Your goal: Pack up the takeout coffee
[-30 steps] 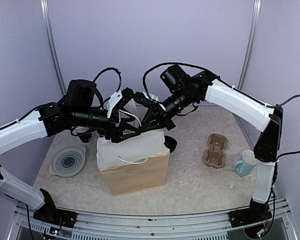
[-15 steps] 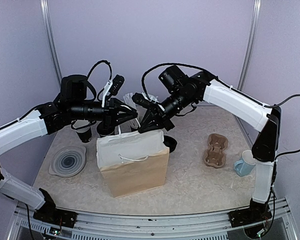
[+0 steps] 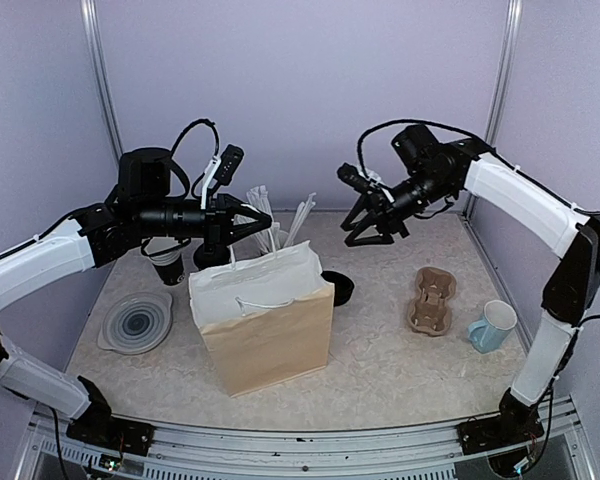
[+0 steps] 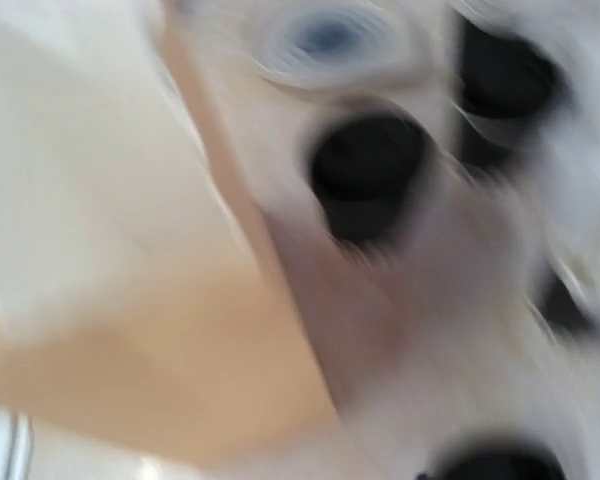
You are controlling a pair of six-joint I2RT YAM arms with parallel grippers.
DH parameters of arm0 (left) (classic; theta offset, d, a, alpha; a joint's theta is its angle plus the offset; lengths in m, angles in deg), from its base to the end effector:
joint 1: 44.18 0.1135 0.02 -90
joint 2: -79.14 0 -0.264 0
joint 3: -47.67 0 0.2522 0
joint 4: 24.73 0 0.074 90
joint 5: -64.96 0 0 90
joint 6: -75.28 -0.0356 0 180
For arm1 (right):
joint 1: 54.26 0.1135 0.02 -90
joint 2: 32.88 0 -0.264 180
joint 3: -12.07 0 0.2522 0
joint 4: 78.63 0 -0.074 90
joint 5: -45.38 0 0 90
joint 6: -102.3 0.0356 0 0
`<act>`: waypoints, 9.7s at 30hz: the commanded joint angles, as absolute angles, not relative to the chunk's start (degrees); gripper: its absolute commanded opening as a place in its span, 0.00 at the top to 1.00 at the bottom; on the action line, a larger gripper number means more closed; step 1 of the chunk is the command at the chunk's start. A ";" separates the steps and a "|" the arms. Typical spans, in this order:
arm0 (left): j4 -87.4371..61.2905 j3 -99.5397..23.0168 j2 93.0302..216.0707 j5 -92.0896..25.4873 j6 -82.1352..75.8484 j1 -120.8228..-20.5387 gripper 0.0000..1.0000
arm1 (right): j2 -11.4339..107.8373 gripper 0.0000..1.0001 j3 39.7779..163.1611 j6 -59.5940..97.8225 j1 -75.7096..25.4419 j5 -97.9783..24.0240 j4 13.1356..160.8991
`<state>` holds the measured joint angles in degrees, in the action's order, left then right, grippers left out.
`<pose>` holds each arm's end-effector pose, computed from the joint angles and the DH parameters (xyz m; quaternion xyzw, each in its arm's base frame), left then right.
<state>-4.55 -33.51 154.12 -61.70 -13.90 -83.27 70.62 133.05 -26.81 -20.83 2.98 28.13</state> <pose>0.2209 -0.2068 0.3709 0.4281 0.6431 -0.4324 0.4649 0.3004 0.2298 0.3649 -0.6131 0.6347 0.3718 0.2881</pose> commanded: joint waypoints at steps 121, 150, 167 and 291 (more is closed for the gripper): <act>-7.01 -33.94 159.04 -67.88 -13.23 -80.57 1.00 | 61.60 0.90 118.92 -20.87 -38.04 -7.09 26.88; -7.24 -38.40 162.38 -70.44 -10.77 -82.85 1.00 | 62.30 0.79 138.65 -20.28 -15.27 9.03 34.55; -2.88 -39.21 159.65 -60.99 -12.64 -82.57 0.73 | 54.96 0.28 94.83 -10.57 -32.03 -25.88 52.47; -23.30 -56.28 171.11 -30.61 -57.07 -100.67 0.82 | 54.44 0.01 108.83 78.06 -38.07 57.64 128.58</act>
